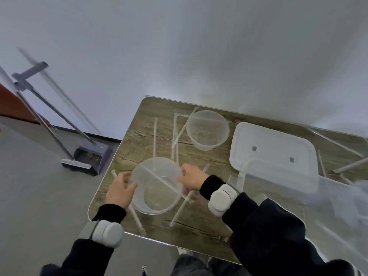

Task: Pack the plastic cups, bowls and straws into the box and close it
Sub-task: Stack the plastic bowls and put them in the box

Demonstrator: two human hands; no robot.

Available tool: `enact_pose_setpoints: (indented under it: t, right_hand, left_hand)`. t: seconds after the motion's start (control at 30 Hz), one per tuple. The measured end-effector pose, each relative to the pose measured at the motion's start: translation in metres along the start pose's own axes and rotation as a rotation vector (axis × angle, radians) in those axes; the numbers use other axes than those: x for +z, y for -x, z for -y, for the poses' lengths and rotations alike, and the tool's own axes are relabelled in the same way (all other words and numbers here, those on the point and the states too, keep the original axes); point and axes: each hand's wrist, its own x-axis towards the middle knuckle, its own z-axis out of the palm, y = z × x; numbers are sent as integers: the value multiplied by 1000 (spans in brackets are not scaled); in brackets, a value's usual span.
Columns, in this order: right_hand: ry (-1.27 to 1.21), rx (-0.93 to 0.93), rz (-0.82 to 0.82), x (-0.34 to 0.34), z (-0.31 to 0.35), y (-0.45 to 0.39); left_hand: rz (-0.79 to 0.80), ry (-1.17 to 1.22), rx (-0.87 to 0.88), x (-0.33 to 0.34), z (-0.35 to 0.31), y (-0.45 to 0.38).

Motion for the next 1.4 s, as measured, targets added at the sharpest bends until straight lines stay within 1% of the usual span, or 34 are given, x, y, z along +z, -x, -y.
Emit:
enact_pose_setpoints:
  t: [0.1,0.17,0.33,0.43,0.5,0.57,0.67,0.83,0.97,1.07,1.17,1.27,1.3,1.4]
  right_hand:
    - [13,-59,-102,-36,5,9]
    - [-27,-90,-188,-64,5,16]
    - [-136,-160,-437,-131,-10,26]
    - [-165,-150,-497,-162,-28,21]
    - [-201,-121,-504,-177,-42,10]
    - [-264,-79,-511,-185,-53,-3]
    - [-320,-10,-479,-183,-66,-27]
    - [-254,120,-372,-185,-95,-63]
    - [-186,204,-296,-185,-107,-76]
    - [-227,235,-285,-188,-110,-86]
    - [-253,239,-214,-185,-103,-92]
    - [-252,206,-110,-172,-96,-92]
    - [-256,195,-105,-169,-94,-90]
    - [-324,112,-202,-170,-90,-77]
  left_hand:
    - [-26,92,110,-4,-31,-7]
    - [-37,154,190,-2,-56,-14]
    - [21,382,376,18,-127,-31]
    - [40,398,496,38,-160,-43]
    - [43,392,524,54,-177,-52]
    - [47,385,494,72,-188,-62]
    - [48,359,431,95,-191,-72]
    - [136,240,323,130,-186,-92]
    - [130,167,251,140,-175,-104]
    - [136,98,177,145,-172,-115]
    - [163,-17,80,152,-171,-121]
    - [180,-72,64,157,-174,-115]
    - [166,-62,67,157,-176,-112]
    - [105,7,119,150,-187,-98]
